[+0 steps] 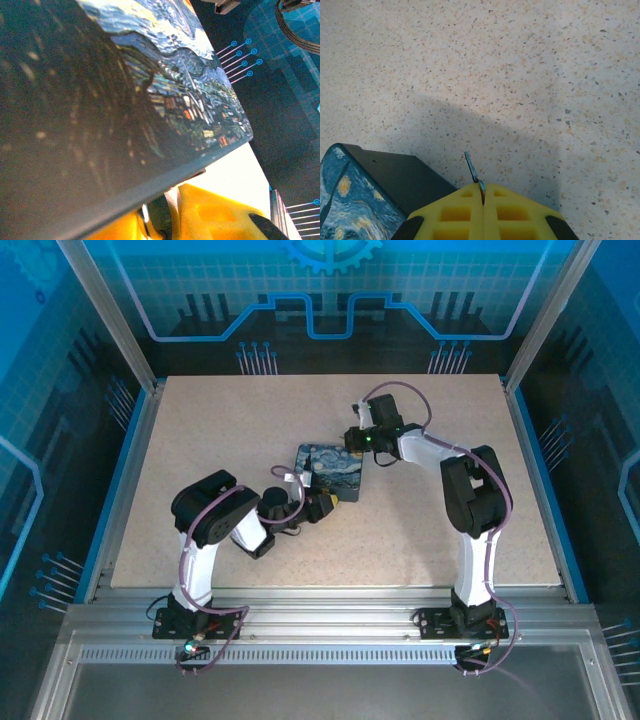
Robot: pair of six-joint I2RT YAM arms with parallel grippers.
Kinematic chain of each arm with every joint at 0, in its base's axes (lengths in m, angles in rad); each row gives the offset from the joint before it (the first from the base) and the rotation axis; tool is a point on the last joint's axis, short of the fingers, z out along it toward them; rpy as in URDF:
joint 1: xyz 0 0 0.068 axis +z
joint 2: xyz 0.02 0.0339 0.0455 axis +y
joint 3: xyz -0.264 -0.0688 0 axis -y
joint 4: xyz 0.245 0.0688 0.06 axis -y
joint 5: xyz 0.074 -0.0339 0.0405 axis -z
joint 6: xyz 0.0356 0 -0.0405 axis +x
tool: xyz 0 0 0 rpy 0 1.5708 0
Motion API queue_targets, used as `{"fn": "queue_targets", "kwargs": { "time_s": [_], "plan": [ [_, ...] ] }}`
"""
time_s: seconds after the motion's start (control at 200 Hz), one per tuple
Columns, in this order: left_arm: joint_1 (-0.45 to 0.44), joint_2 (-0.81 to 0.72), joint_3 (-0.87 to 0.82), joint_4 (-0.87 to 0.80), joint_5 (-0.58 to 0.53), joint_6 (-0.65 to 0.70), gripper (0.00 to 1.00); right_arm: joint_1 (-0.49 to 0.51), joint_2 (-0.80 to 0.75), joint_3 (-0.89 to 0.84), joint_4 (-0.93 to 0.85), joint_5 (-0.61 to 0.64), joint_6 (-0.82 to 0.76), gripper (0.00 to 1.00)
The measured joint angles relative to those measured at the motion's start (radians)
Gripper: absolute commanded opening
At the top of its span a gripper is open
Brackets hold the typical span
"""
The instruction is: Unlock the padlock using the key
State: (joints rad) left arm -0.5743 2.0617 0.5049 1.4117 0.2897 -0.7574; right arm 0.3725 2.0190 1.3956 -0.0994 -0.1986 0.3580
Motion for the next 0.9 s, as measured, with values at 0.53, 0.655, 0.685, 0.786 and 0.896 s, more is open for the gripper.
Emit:
{"fn": "queue_targets", "kwargs": {
  "time_s": [0.53,0.655,0.685,0.786,0.896],
  "plan": [
    [0.037,-0.152,0.057,-0.403,0.026,0.004,0.09,-0.007,-0.009,-0.019,-0.012,0.0,0.0,0.0],
    [0.044,-0.206,0.122,-0.627,0.032,0.013,0.07,-0.014,-0.009,-0.019,-0.013,0.0,0.0,0.0],
    [0.045,-0.217,0.142,-0.685,0.034,0.02,0.06,-0.015,-0.009,-0.017,-0.016,0.0,0.0,0.0],
    [0.048,-0.247,0.213,-0.887,0.044,0.048,0.07,-0.02,-0.009,-0.01,-0.032,-0.004,0.0,0.0],
    [0.048,-0.264,0.292,-1.089,0.05,0.09,0.06,-0.025,-0.008,0.001,-0.062,-0.016,-0.002,0.0]
  ]
}}
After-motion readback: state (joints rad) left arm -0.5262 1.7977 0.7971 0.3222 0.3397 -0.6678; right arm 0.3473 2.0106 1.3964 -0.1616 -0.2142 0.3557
